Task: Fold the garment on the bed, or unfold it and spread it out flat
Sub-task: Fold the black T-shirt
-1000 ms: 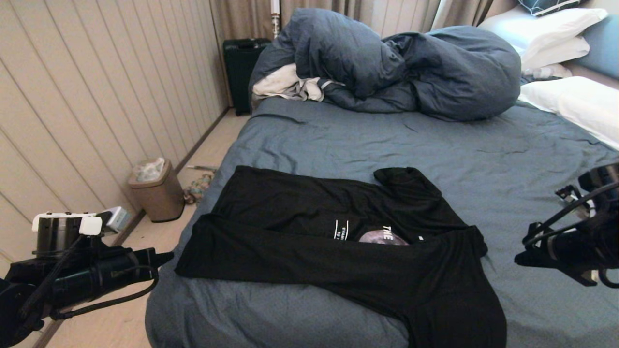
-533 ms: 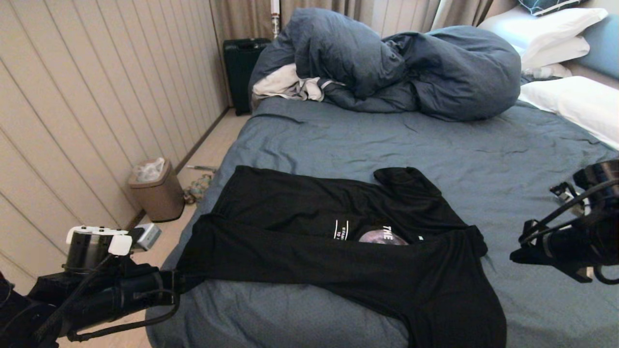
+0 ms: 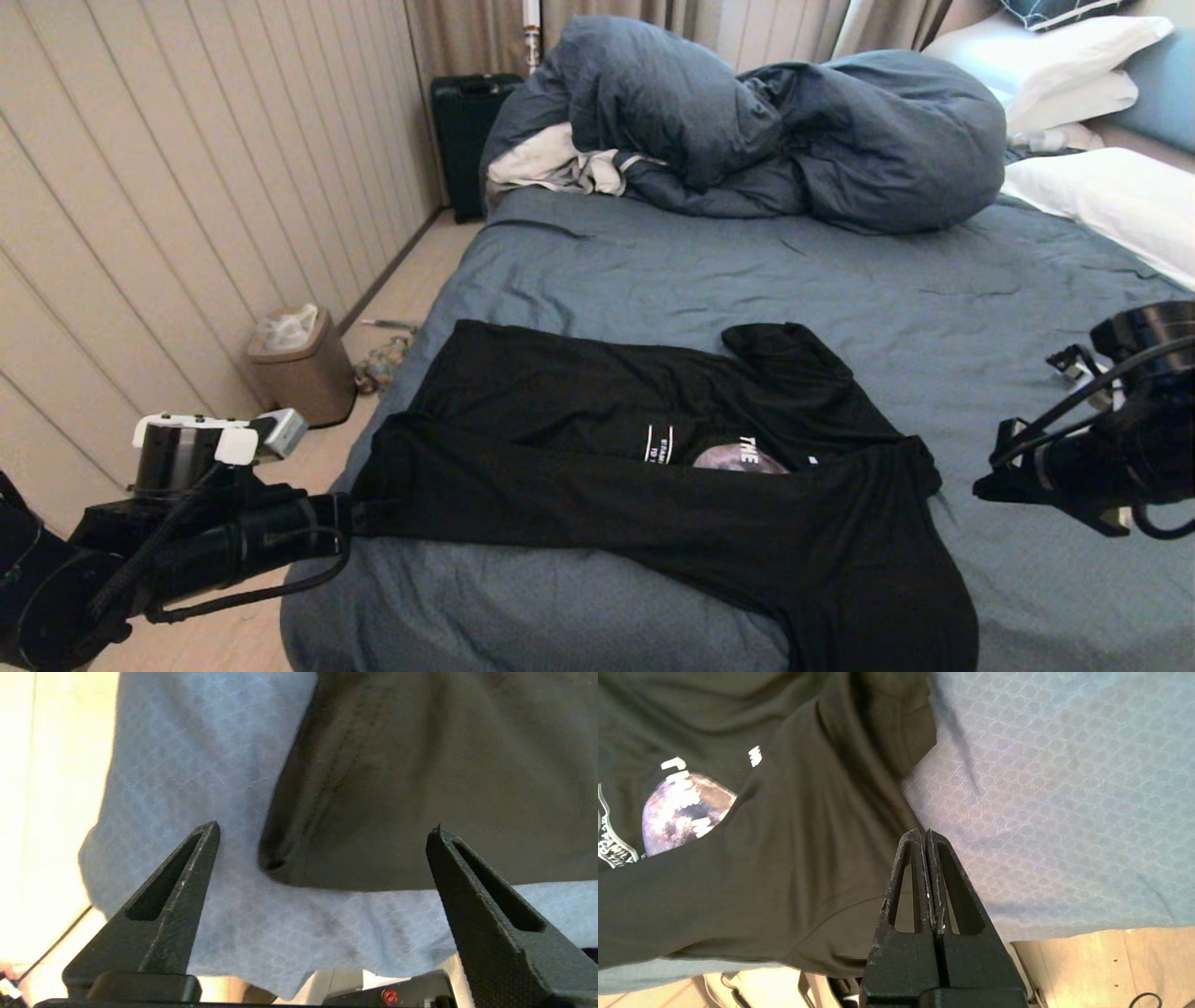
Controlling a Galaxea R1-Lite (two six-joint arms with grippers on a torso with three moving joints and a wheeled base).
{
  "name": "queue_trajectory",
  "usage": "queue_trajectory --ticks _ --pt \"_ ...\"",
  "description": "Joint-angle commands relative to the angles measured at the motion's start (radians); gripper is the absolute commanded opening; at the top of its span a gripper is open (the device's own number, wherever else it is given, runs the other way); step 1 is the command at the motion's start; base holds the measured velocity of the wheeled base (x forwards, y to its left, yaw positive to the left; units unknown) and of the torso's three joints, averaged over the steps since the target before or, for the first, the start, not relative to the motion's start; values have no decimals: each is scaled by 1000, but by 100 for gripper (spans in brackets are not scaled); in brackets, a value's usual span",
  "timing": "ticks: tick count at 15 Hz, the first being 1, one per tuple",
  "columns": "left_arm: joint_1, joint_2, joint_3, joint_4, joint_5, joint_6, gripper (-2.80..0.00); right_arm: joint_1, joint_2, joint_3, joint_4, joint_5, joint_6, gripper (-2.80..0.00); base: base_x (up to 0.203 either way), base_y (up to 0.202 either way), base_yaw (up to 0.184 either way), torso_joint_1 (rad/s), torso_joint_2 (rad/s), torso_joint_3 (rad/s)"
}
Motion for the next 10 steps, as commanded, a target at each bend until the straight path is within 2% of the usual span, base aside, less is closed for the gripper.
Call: queue_trajectory --ticks 1,3,4,10 --pt "3 3 -3 -4 -1 -1 0 12 3 -1 2 -2 3 -280 0 0 0 0 0 0" --pt "3 2 3 -5 -1 0 0 15 4 -2 2 -3 3 -280 0 0 0 0 0 0" --pt "1 2 4 -5 -1 2 -280 19 9 -5 2 -3 3 -280 0 0 0 0 0 0" --pt "-39 6 5 -4 -12 -1 -280 21 12 -15 0 -8 0 -280 0 0 0 0 0 0"
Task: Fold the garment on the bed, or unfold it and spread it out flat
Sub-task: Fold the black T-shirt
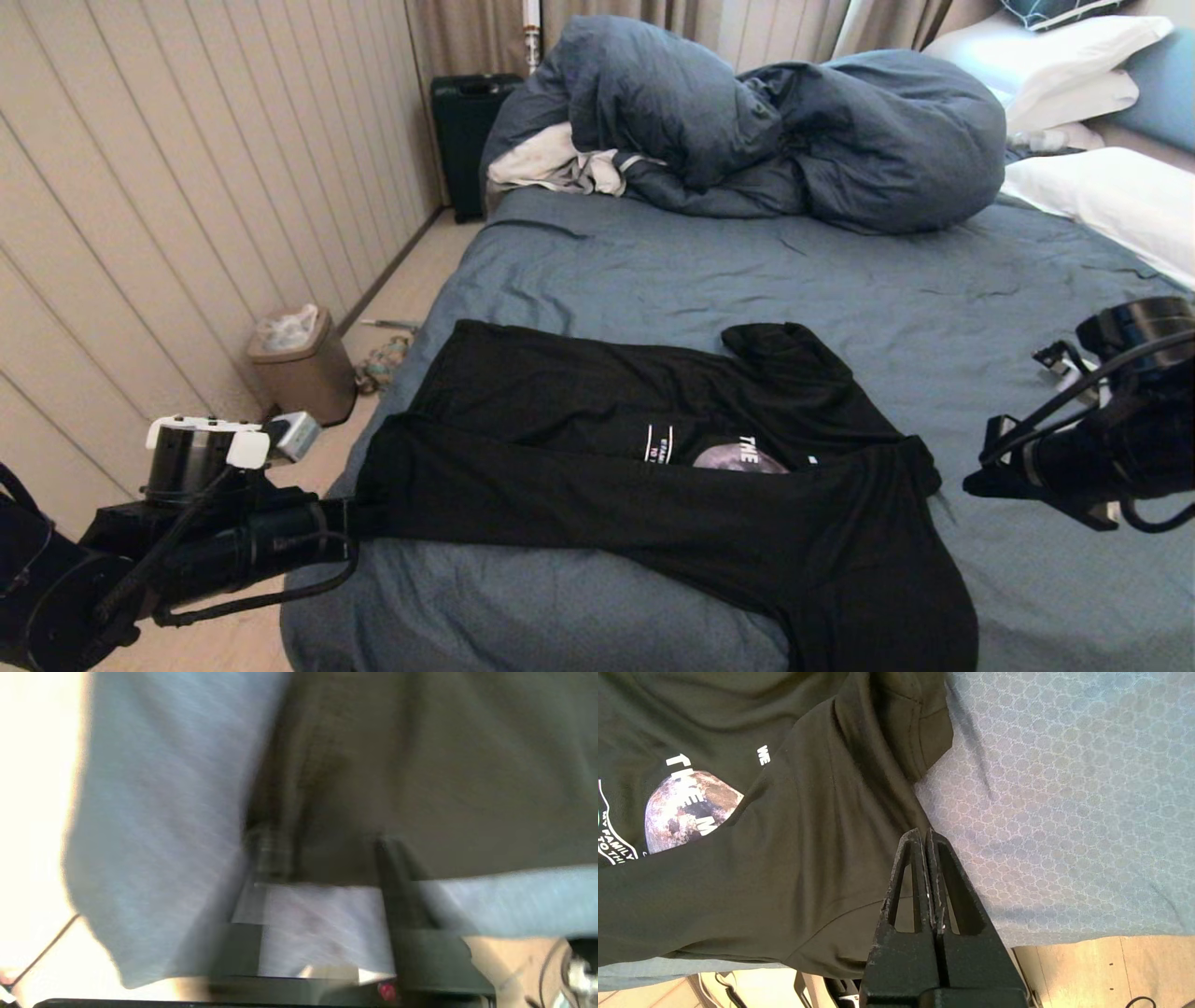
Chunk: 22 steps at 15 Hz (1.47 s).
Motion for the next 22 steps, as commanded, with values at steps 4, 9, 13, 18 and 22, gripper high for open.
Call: queue_trajectory --ticks 4,9,13,18,22 --pt "-18 -7 16 -5 -8 -2 -280 11 -10 3 1 2 -1 -280 0 0 0 0 0 0" --pt "-16 -18 16 -14 -12 -17 -280 24 -8 60 -2 -11 -18 -280 0 0 0 0 0 0" --pt "-16 -63 41 -15 -18 -22 -280 67 -13 108 -9 -12 -65 -280 0 0 0 0 0 0" --pt "-18 -78 47 -5 -16 -46 -280 142 -128 189 -7 -19 -109 0 0 0 0 0 0 0" --pt "-20 -59 51 -11 -13 -47 -280 146 -118 360 -164 -15 -201 0 0 0 0 0 0 0"
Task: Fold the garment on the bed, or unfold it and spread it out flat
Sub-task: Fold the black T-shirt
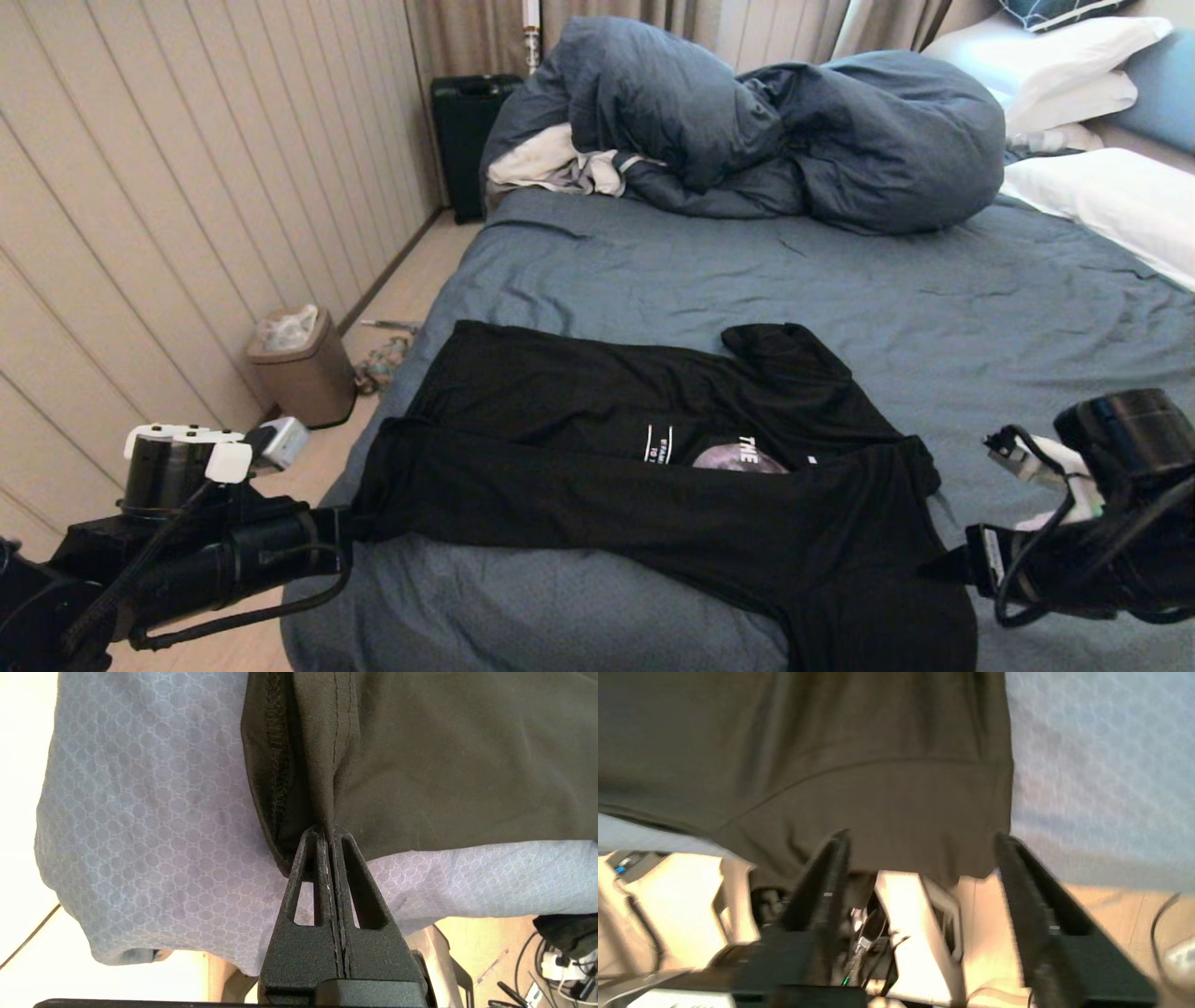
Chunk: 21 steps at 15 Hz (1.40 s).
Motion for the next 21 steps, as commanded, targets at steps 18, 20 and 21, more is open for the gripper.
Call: queue_trajectory --ticks 18,20,21 --pt "-2 47 3 -10 -6 -3 -280 -11 160 170 -348 25 -25 0 0 0 0 0 0 0" --pt "-2 62 0 -10 -6 -1 -280 4 144 176 -343 41 -15 0 0 0 0 0 0 0" --pt "0 61 0 -10 -6 -1 -280 12 137 179 -343 46 -3 0 0 0 0 0 0 0"
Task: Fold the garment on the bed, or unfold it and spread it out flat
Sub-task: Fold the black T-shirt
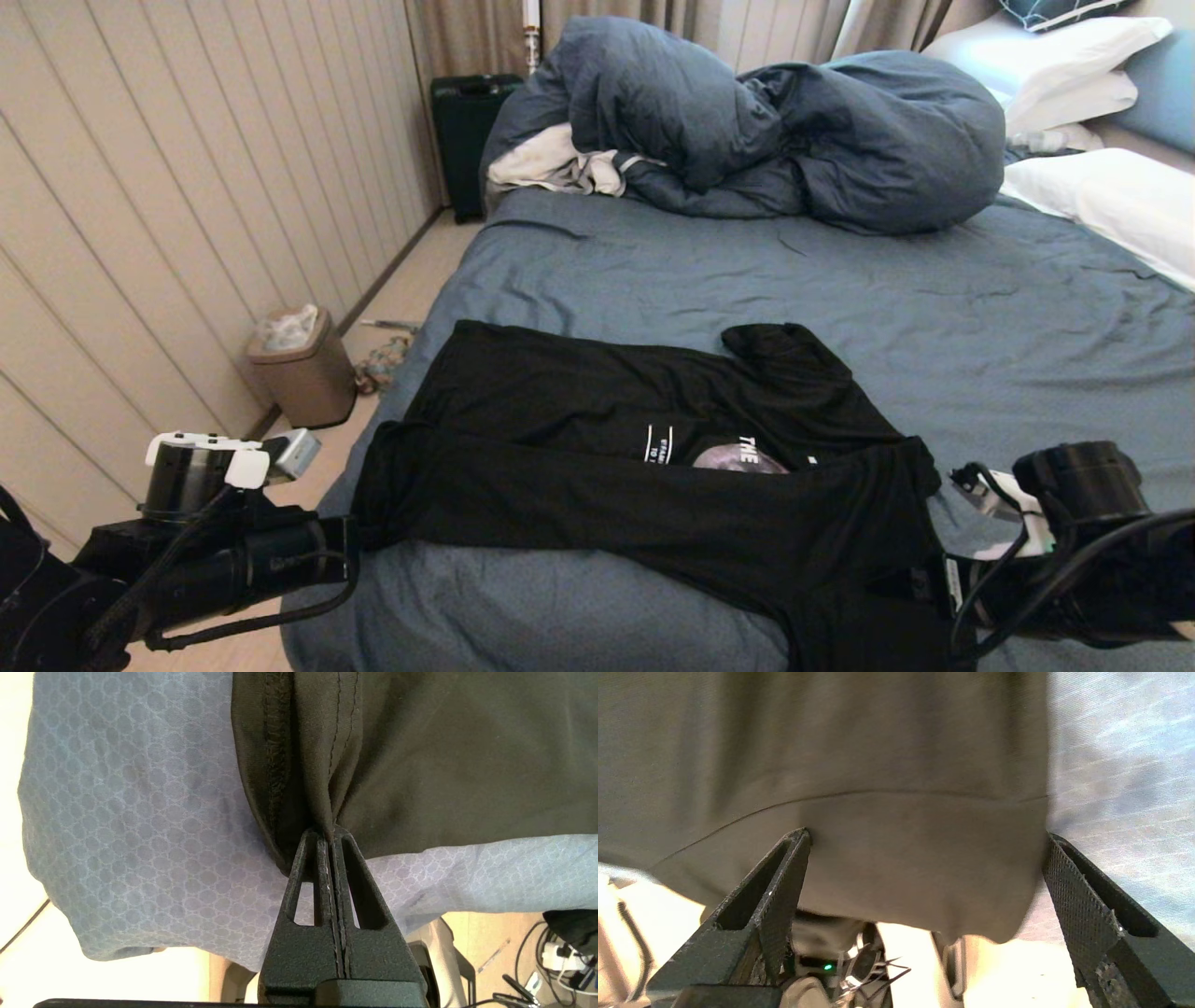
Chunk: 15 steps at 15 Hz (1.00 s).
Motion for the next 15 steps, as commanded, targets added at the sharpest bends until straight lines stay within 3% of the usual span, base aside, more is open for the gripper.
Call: queue_trajectory --ticks 1,2,15 --pt "1 6 -1 -5 -1 -2 -280 10 -19 3 -1 3 5 0 0 0 0 0 0 0" --pt "1 6 1 -5 -1 -2 -280 17 -28 6 0 3 5 -280 0 0 0 0 0 0" --pt "0 21 -3 -15 -2 -3 -280 2 -117 46 6 5 4 -280 0 0 0 0 0 0"
